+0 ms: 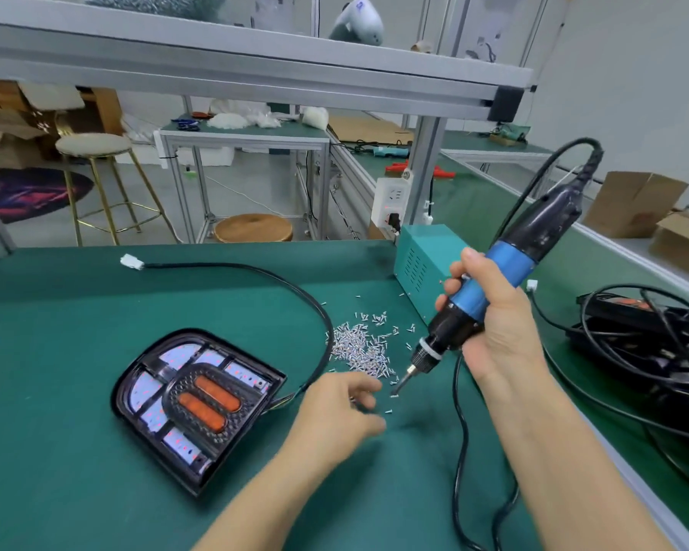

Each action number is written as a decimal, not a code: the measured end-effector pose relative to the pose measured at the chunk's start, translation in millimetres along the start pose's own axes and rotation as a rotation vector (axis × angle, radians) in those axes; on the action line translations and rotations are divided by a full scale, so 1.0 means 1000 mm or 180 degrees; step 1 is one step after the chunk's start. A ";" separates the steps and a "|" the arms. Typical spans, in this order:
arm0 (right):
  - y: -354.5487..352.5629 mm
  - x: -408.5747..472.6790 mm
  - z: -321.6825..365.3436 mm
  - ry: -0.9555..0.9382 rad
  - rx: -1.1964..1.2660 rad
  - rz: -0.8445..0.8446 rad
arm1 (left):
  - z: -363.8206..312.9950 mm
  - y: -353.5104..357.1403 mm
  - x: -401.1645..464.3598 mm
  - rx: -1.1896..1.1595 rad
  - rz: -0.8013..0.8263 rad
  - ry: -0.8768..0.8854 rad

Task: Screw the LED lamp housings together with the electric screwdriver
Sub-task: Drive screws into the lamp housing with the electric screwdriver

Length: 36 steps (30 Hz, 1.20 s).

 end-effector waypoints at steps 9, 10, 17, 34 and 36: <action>0.022 -0.013 -0.005 0.0156 0.0398 0.0151 | -0.001 -0.019 -0.021 -0.1603 -0.0350 -0.0504; 0.025 -0.014 -0.006 0.0161 0.0404 0.0167 | -0.002 -0.022 -0.021 -0.1656 -0.0386 -0.0502; 0.040 -0.022 -0.010 0.0169 0.0505 0.0288 | -0.001 -0.047 -0.030 -0.1951 -0.0387 -0.0684; 0.090 -0.051 -0.016 0.0047 0.1473 0.0782 | 0.010 -0.096 -0.033 -0.4133 -0.0219 -0.1652; 0.092 -0.053 -0.019 0.0052 0.1475 0.0789 | 0.011 -0.097 -0.034 -0.4286 -0.0247 -0.1728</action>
Point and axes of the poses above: each hand's wrist, its own x-axis towards the middle knuckle, its own y-axis out of the palm, z = x × y, the point moved 4 cm from there along x, towards the middle knuckle, and after that the axes turned 11 degrees about -z, right-handed, at the moved point
